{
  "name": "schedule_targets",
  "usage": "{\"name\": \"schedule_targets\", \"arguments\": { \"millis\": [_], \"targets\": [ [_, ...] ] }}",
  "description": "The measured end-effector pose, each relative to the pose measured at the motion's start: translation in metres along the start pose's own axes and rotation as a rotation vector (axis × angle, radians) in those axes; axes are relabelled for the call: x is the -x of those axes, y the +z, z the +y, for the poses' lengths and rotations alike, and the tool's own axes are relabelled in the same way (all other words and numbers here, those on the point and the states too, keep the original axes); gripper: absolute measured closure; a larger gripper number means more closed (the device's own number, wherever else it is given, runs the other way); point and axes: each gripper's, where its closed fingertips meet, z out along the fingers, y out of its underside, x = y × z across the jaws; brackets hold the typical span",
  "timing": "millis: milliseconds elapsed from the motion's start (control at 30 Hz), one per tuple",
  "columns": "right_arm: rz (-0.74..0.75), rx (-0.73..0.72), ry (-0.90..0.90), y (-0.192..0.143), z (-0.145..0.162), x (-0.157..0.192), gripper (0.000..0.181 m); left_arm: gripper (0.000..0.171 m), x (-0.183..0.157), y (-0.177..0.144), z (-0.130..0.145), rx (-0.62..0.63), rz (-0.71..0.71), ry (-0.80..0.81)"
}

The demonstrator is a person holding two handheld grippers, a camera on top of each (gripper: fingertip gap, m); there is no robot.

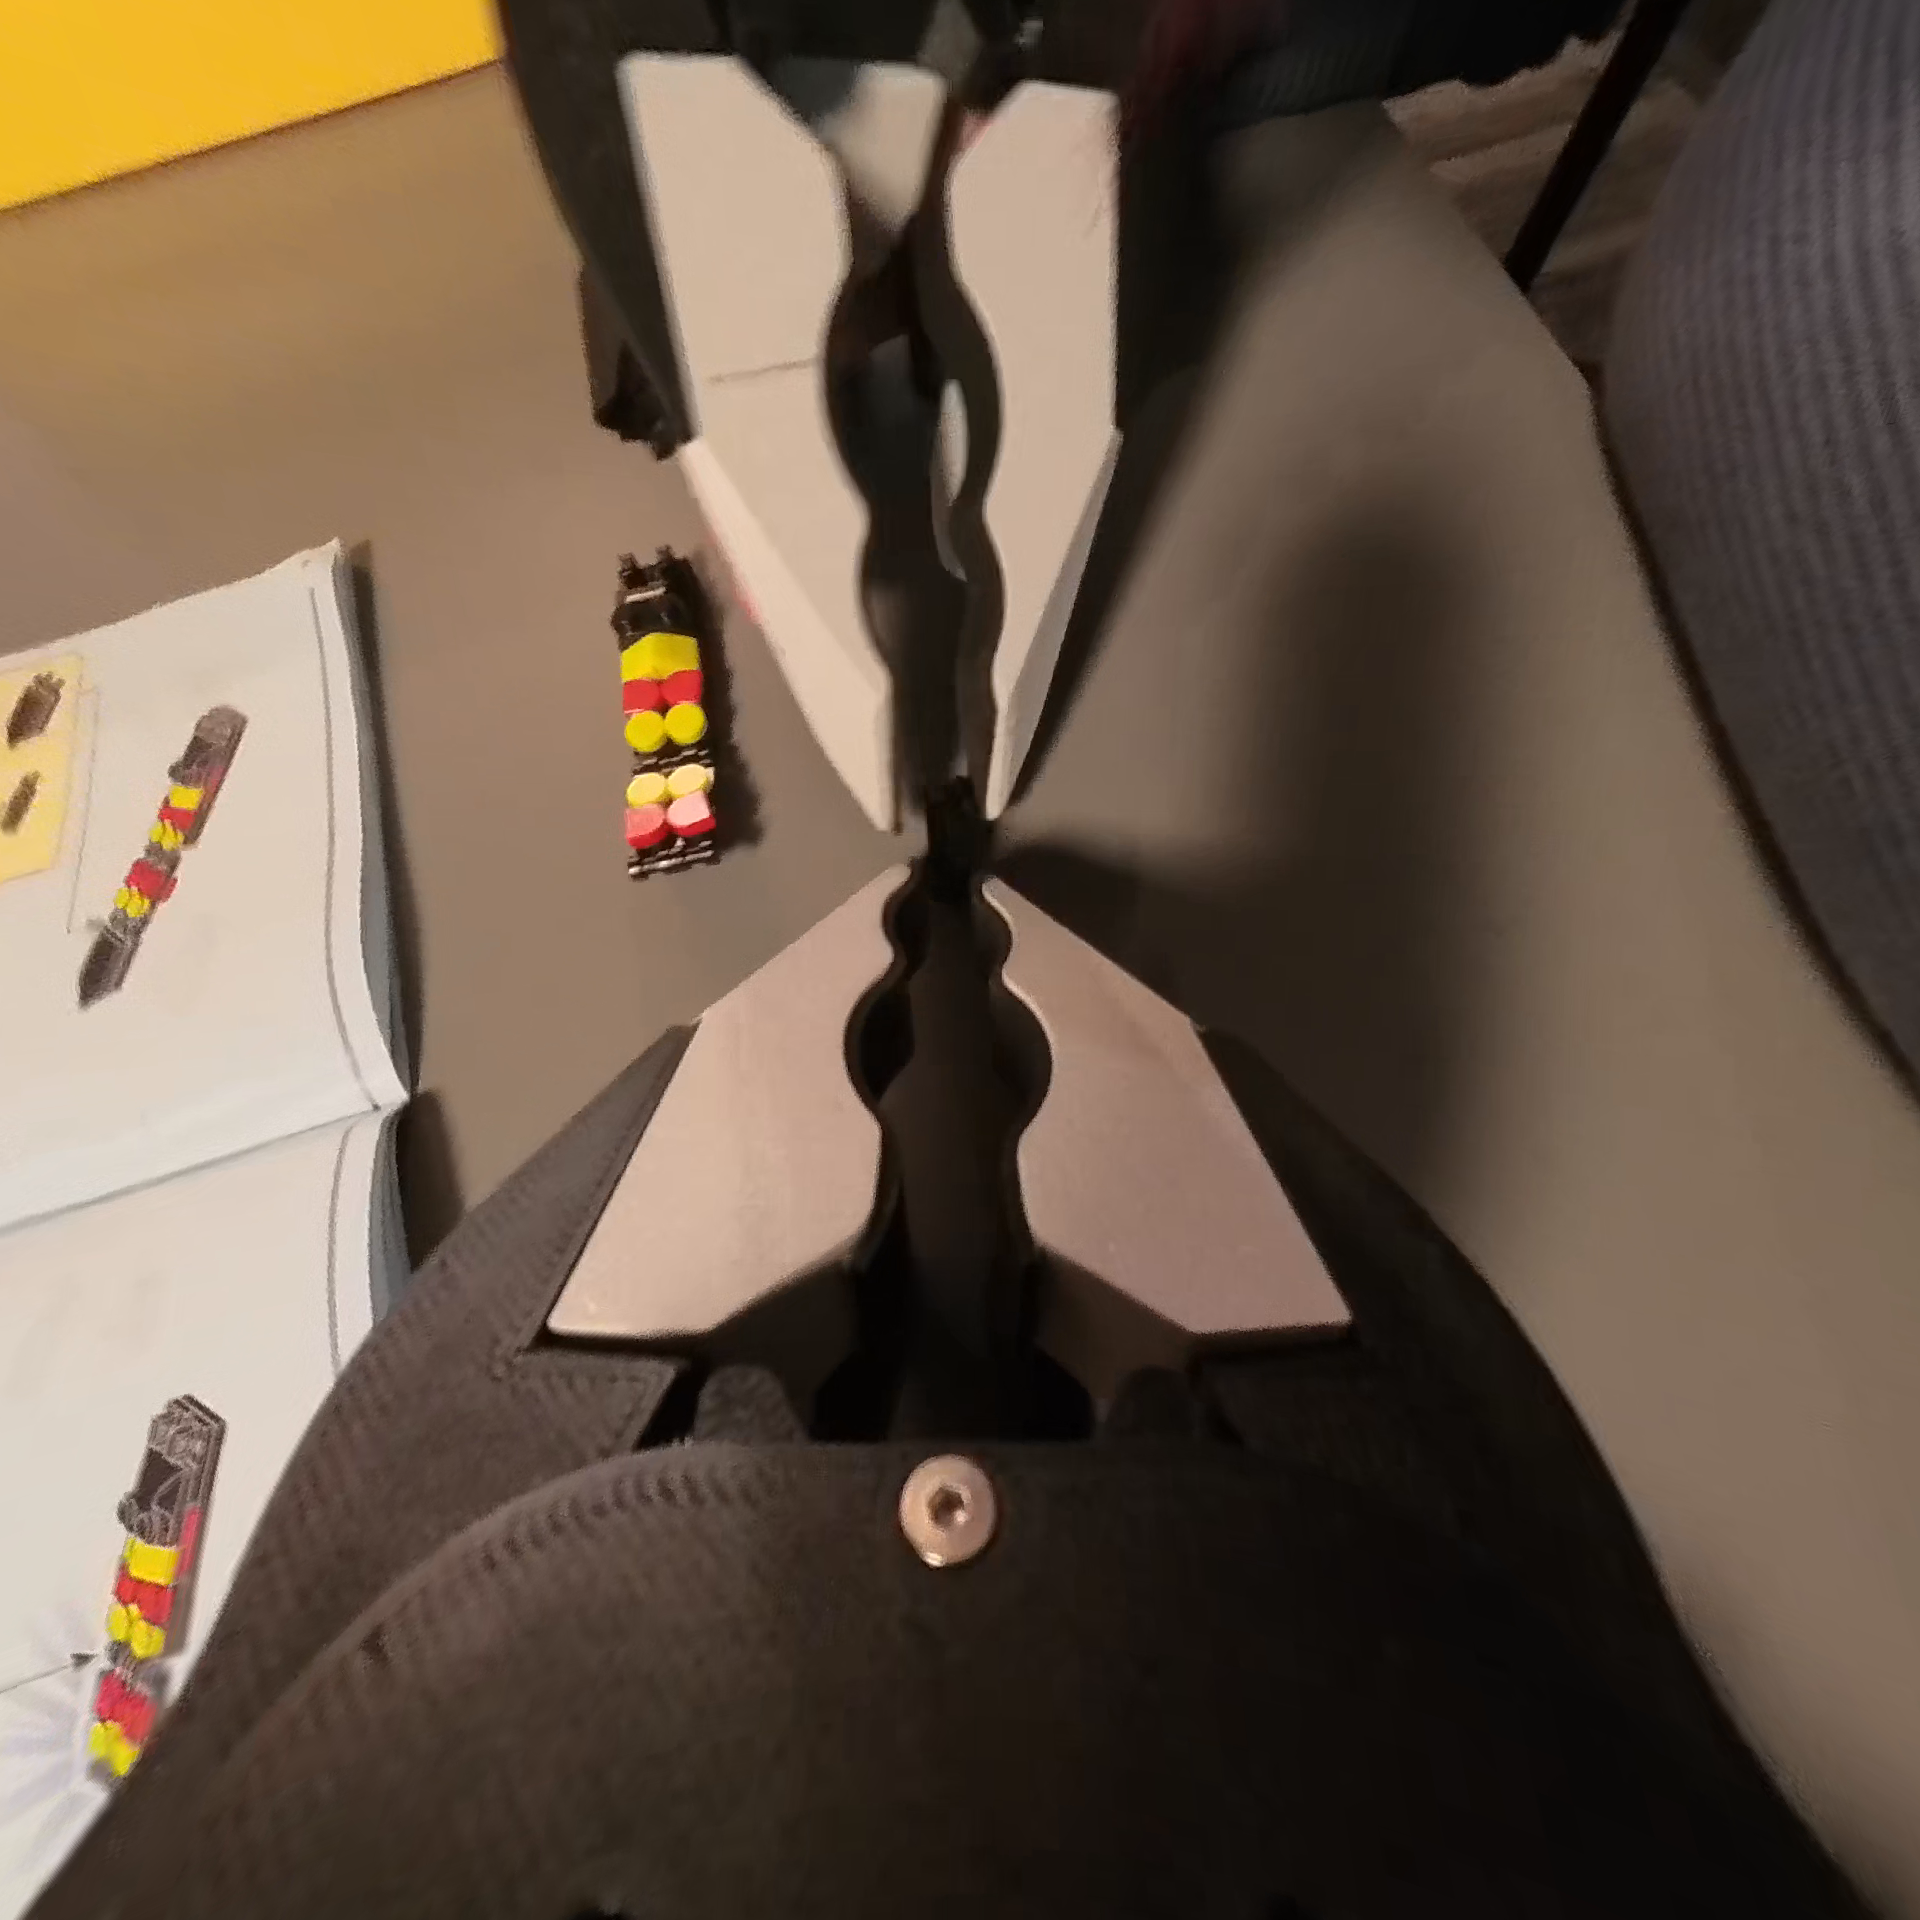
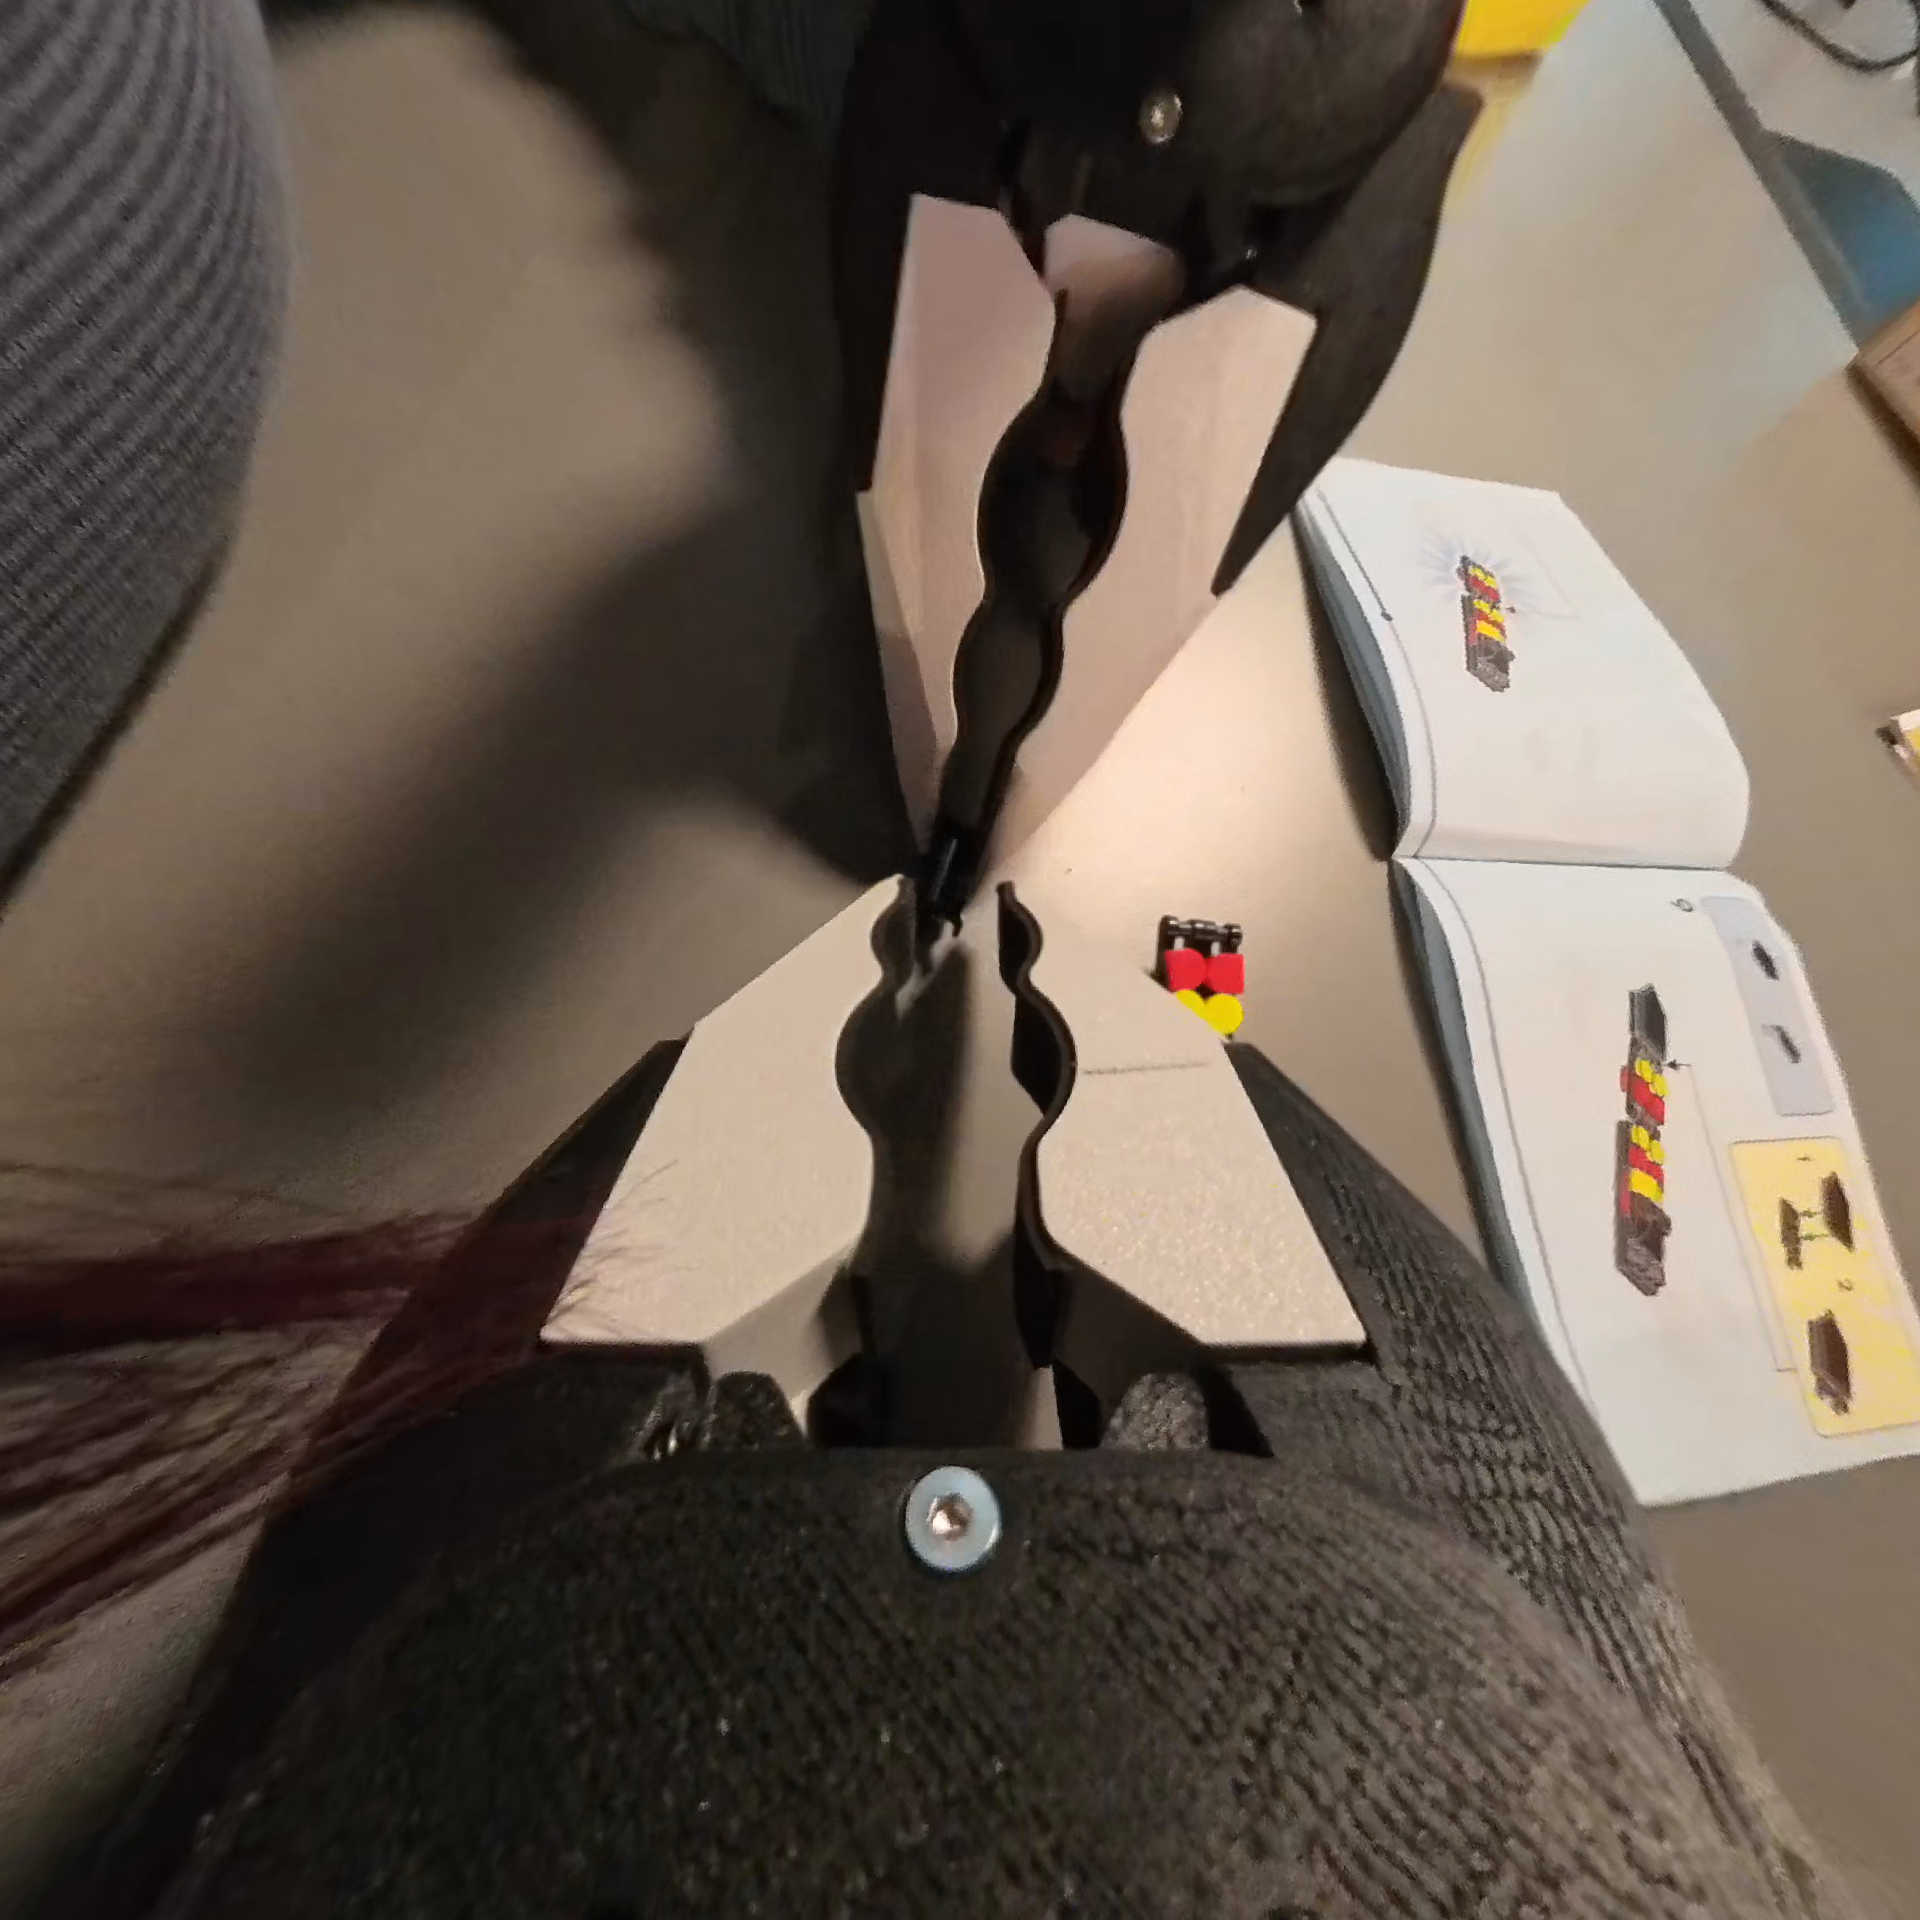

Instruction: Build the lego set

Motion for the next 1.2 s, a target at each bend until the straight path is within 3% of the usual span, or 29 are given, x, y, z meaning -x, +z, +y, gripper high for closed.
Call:
{"name": "schedule_targets", "arguments": {
  "millis": [100,600,800,933,1200],
  "targets": [
    [-0.036,0.006,0.002,0.0,0.001,0.006,0.171,0.166,-0.002,0.001,-0.002,-0.005,-0.036,0.087],
    [-0.013,0.019,-0.079,0.001,0.0,0.012,0.175,0.166,-0.006,0.002,-0.002,0.012,-0.085,0.216],
    [0.004,0.024,-0.086,0.001,0.0,0.012,0.175,0.166,-0.006,0.002,-0.002,0.008,-0.073,0.169],
    [-0.002,0.02,-0.078,0.002,0.0,0.013,0.175,0.167,-0.008,0.002,-0.003,0.004,-0.085,0.218],
    [-0.042,0.027,0.015,0.0,0.002,0.014,0.174,0.166,-0.009,0.003,-0.002,0.008,-0.001,0.054]
  ]
}}
